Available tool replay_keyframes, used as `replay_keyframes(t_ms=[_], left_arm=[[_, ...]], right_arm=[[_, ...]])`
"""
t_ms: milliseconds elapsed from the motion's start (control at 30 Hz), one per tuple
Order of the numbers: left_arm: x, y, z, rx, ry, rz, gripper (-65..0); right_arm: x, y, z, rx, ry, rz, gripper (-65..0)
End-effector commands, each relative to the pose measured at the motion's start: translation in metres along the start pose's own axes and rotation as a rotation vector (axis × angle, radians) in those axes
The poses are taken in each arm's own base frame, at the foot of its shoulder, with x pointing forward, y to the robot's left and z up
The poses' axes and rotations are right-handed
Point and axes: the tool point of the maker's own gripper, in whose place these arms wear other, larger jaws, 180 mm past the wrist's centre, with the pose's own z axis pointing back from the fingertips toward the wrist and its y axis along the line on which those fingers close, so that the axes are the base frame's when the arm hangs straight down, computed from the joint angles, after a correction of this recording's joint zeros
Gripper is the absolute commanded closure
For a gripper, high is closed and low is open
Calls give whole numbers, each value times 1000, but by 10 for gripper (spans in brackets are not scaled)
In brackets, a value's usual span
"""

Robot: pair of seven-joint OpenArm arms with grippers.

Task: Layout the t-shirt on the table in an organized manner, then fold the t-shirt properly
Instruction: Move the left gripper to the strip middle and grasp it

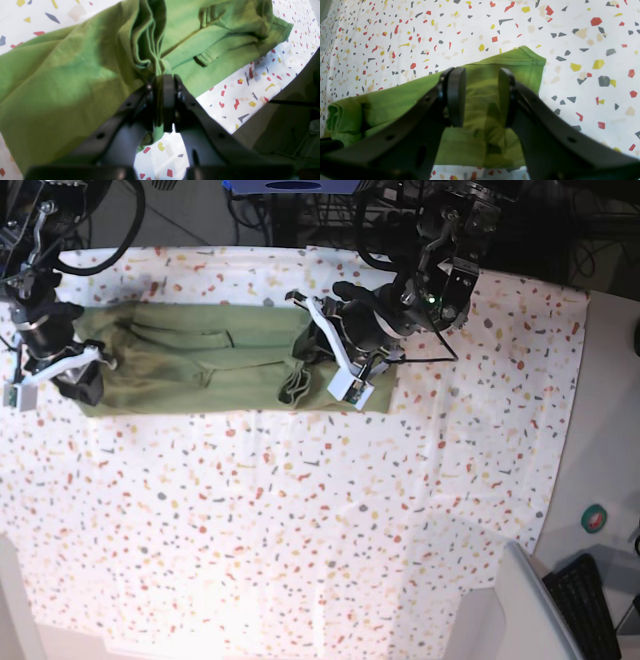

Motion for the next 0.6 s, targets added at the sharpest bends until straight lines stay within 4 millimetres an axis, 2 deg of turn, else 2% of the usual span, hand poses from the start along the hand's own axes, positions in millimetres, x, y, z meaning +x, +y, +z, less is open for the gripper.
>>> replay_keyframes(t_ms=[0,400,567], left_arm=[[14,-2,1,-10,-47,0,0],[29,-12,-10,-34,-78,24,0],[26,-11,-12,-32,-69,33,0]], right_arm=[[14,2,1,12,-48,4,-207],[13,2,2,12,-44,4,-207],[13,2,2,11,-42,4,-207]])
